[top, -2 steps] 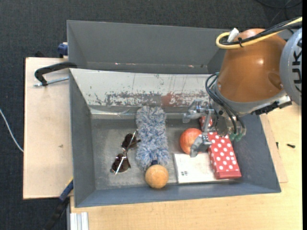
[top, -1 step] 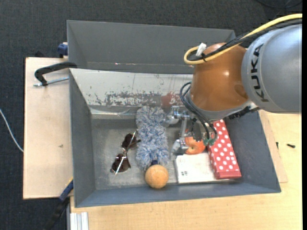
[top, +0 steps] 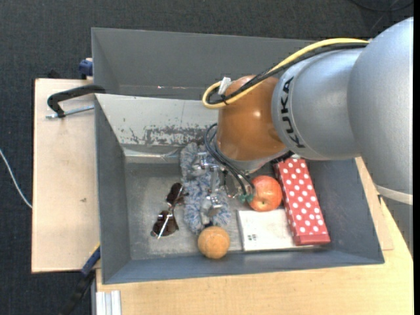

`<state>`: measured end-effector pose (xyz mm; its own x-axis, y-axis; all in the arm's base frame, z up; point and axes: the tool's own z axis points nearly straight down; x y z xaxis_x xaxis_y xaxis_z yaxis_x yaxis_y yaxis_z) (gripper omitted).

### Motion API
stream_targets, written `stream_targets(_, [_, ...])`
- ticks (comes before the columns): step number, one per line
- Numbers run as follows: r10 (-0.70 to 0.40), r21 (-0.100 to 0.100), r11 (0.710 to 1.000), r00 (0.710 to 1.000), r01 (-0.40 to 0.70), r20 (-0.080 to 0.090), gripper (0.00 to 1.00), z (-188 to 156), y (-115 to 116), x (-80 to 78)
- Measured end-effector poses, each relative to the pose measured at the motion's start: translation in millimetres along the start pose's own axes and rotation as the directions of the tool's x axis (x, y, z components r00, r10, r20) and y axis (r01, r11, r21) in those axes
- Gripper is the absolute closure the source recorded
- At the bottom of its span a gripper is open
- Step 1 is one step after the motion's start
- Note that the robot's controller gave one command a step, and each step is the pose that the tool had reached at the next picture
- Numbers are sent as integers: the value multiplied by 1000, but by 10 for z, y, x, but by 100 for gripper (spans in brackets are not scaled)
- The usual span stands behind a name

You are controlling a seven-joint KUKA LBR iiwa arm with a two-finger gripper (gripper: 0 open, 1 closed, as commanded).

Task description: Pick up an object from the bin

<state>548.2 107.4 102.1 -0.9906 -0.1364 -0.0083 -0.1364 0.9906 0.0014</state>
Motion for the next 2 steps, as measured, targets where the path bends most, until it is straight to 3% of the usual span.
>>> stream_targets(1, [-41,-2,999,999,41,-3,0,186,50,-40])
stream_targets(2, [-244,-1,970,970,244,-1,0,158,-13,-126])
